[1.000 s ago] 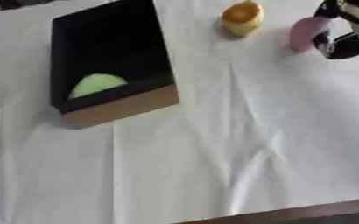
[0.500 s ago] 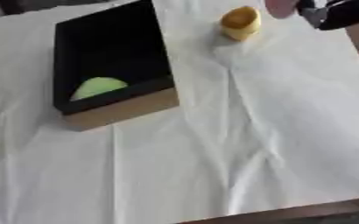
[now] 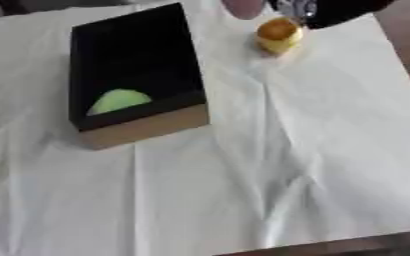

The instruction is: Pick up objects on the table and place them in the box.

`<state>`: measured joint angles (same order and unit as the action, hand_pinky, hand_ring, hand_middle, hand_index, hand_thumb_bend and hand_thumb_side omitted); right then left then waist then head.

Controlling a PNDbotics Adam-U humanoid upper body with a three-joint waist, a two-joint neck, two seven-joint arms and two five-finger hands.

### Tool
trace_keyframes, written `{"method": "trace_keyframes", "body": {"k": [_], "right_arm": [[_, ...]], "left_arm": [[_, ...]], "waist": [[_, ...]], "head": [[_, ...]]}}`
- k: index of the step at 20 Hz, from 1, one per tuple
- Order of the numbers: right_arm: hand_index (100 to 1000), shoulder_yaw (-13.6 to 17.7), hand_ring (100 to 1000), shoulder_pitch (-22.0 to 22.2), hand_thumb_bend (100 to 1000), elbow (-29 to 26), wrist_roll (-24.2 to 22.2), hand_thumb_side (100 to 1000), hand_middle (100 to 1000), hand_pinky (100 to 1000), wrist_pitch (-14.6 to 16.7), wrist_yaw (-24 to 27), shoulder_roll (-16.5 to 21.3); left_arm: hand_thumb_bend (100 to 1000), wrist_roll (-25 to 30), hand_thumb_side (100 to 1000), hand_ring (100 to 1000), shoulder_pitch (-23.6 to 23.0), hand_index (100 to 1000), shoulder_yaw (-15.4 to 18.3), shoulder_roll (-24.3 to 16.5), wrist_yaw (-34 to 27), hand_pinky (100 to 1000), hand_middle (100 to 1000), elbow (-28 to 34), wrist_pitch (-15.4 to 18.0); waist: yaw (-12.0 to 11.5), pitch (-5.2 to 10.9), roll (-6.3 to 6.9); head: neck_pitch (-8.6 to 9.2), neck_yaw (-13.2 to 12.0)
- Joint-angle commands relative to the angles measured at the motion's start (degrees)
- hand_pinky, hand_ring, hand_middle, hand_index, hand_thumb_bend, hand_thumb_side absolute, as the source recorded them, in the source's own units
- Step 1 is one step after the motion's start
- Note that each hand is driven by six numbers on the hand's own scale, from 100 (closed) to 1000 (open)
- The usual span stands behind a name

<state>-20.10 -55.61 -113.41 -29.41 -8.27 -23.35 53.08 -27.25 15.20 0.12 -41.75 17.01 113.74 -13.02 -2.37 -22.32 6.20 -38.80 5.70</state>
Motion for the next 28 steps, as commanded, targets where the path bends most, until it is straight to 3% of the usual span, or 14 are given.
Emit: {"method": "trace_keyframes", "body": {"k": [1,7,14,18,19,20,21,22,23,25,28], "right_arm": [[712,-2.76,729,-2.82,100,-0.34,-2.61,100,614,764,-2.3,1.24,-3.24],[716,-6.32,732,-5.3,100,6.31,-6.74,100,615,765,-5.14,-2.26,-9.52],[725,-7.72,741,-6.01,100,15.82,-5.15,100,626,767,-5.31,-7.53,-14.04],[771,-8.62,770,-6.42,100,21.33,-3.82,100,682,765,-3.53,-10.85,-15.71],[835,-8.81,814,-6.53,100,22.68,-3.56,164,759,786,-2.89,-11.67,-15.94],[841,-8.99,820,-6.64,100,23.95,-3.47,190,767,789,-2.24,-12.52,-16.1],[884,-9.13,864,-6.71,133,24.96,-3.49,322,824,817,-1.55,-13.34,-16.19],[887,-9.17,870,-6.75,140,25.75,-3.58,333,830,821,-0.8,-14.17,-16.26],[916,-9.18,912,-6.73,182,26.29,-3.83,435,867,849,-0.07,-14.98,-16.26],[919,-8.96,919,-6.64,190,26.81,-4.62,502,857,860,1.43,-16.65,-16.15],[927,-8.16,923,-6.47,178,26.34,-5.41,519,862,862,3.06,-19.02,-16.16]], "left_arm": [[867,0.01,648,817,1.56,813,0.22,-0.79,0.67,684,783,0.85,0.72],[872,-0.22,648,817,3.5,812,-0.09,-0.05,1.11,683,783,0.85,1.48],[876,-0.23,644,817,4.24,811,-0.35,0.71,0.96,681,783,0.85,1.68],[878,-0.34,643,817,4.41,811,-0.34,1.0,0.91,681,783,0.85,1.77],[880,-0.37,641,817,4.41,810,-0.34,1.09,0.89,680,783,0.85,1.77],[880,-0.4,640,817,4.4,810,-0.35,1.17,0.85,680,783,0.85,1.77],[882,-0.43,640,817,4.4,810,-0.36,1.25,0.82,679,783,0.85,1.78],[882,-0.45,639,817,4.4,810,-0.38,1.31,0.8,679,783,0.85,1.79],[883,-0.48,639,817,4.39,810,-0.38,1.35,0.79,679,783,0.85,1.79],[883,-0.53,639,817,4.36,810,-0.36,1.41,0.79,679,783,0.85,1.75],[883,-0.59,640,817,4.34,810,-0.33,1.5,0.81,679,783,0.85,1.7]], "waist": [[-0.71,1.84,-1.09],[-2.21,1.21,-1.55],[-3.01,0.55,-1.69],[-3.35,0.25,-1.83],[-3.35,0.2,-1.88],[-3.33,0.18,-1.91],[-3.25,0.16,-1.95],[-3.18,0.16,-1.97],[-3.07,0.16,-1.96],[-2.92,0.2,-1.93],[-2.79,0.37,-1.83]], "head": [[0.85,0.85],[1.21,2.19],[1.27,2.93],[0.69,3.9],[0.54,4.06],[0.42,4.11],[0.28,4.05],[0.18,4.0],[0.04,3.84],[-0.18,3.39],[-0.38,2.85]]}}
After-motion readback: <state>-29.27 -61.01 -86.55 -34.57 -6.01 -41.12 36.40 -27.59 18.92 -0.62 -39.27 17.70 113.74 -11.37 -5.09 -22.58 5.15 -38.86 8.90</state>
